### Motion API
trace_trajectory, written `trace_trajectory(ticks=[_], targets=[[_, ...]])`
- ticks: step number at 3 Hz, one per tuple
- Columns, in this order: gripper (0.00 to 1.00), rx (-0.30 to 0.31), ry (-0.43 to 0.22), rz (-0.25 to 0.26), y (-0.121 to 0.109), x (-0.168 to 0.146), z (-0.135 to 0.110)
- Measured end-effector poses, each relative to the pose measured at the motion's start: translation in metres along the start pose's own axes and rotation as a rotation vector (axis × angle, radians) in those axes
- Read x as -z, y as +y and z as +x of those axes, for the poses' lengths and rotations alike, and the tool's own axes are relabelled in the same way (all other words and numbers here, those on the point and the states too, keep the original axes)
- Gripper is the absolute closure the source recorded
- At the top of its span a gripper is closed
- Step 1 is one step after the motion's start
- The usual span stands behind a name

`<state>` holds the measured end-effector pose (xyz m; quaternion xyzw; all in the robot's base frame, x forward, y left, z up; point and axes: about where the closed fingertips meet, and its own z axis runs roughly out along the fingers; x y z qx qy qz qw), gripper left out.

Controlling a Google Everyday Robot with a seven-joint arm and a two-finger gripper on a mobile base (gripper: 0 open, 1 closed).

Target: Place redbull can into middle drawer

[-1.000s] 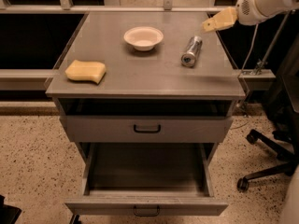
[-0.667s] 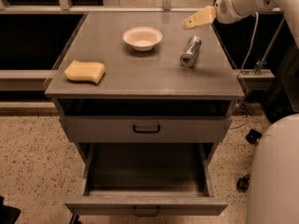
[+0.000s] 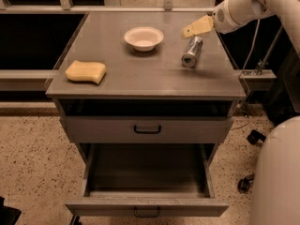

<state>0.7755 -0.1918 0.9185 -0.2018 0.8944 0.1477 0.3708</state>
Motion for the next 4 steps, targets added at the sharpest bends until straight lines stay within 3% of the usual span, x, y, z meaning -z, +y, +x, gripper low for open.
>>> trace_trajectory(ticks=[1, 2, 3, 4], targets=[[0.00, -0.012, 0.016, 0.007, 0.008, -0.004, 0.021], [0.00, -0.002, -0.034, 0.022, 0.020, -0.016, 0.036], [0.00, 0.034, -0.110, 0.040, 0.039, -0.044, 0.033], [0.00, 0.037, -0.178, 0.059, 0.036, -0.046, 0.018]])
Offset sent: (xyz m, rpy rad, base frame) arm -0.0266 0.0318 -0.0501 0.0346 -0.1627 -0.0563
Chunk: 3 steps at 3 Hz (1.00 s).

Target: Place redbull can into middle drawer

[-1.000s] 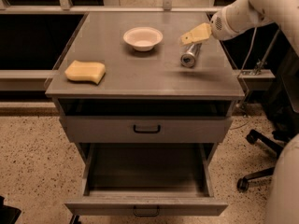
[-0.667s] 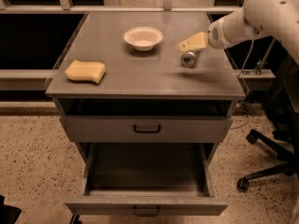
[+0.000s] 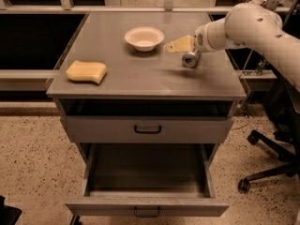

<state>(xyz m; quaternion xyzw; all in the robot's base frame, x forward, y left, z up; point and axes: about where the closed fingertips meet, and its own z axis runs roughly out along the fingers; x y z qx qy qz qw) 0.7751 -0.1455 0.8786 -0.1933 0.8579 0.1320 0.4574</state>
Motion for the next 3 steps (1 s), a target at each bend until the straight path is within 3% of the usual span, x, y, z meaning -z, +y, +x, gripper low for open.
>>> trace_trajectory(ticks=[2, 3], targets=[[0.00, 0.041, 0.059, 0.036, 0.009, -0.024, 0.023], [0.19, 0.042, 0.062, 0.037, 0.008, -0.025, 0.024]])
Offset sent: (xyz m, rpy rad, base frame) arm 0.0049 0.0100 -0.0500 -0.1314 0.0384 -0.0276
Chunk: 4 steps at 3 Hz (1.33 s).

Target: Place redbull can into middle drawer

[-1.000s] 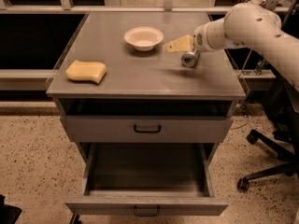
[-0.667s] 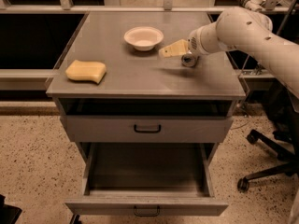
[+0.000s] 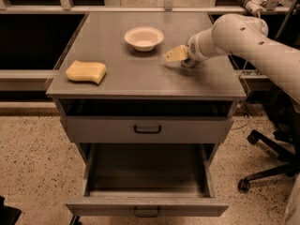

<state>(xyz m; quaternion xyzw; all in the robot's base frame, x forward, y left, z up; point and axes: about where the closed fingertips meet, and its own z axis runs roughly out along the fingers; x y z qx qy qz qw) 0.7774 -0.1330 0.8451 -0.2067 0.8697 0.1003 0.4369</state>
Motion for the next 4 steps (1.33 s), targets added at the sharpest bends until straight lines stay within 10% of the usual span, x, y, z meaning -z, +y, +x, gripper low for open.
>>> trace_trajectory(ticks=[4], targets=[[1.00, 0.000, 0.000, 0.000, 0.0001, -0.0001, 0.0000]])
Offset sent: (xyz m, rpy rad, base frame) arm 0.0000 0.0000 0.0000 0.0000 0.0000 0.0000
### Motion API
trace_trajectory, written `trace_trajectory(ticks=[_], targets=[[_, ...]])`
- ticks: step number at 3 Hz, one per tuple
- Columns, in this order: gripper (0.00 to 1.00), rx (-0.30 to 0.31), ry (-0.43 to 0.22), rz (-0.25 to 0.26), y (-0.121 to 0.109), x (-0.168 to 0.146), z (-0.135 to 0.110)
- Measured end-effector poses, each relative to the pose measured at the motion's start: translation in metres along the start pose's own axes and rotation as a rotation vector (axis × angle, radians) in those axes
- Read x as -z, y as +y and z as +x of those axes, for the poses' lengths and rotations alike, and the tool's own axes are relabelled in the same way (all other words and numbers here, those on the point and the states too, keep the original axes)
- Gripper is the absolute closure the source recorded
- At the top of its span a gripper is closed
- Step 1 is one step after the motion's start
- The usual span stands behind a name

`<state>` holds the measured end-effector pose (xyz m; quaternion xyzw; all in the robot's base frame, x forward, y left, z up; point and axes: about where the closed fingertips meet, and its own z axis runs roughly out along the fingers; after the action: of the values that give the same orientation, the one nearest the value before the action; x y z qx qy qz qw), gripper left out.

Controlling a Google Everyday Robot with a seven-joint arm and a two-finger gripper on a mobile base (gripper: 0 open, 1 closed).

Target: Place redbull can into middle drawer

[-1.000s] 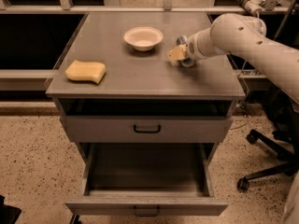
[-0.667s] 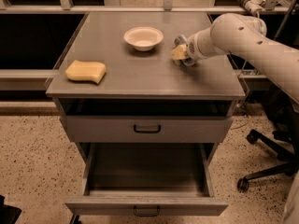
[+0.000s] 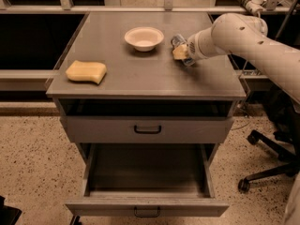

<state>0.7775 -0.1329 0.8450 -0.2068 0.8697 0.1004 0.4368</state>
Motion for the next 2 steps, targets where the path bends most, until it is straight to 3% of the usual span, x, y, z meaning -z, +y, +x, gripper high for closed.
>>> trace_trajectory(ticks=[1, 2], targets=[[1.00, 0.000, 0.000, 0.000, 0.000, 0.000, 0.000], [1.00, -0.035, 0.034, -0.044, 0.007, 0.030, 0.009]])
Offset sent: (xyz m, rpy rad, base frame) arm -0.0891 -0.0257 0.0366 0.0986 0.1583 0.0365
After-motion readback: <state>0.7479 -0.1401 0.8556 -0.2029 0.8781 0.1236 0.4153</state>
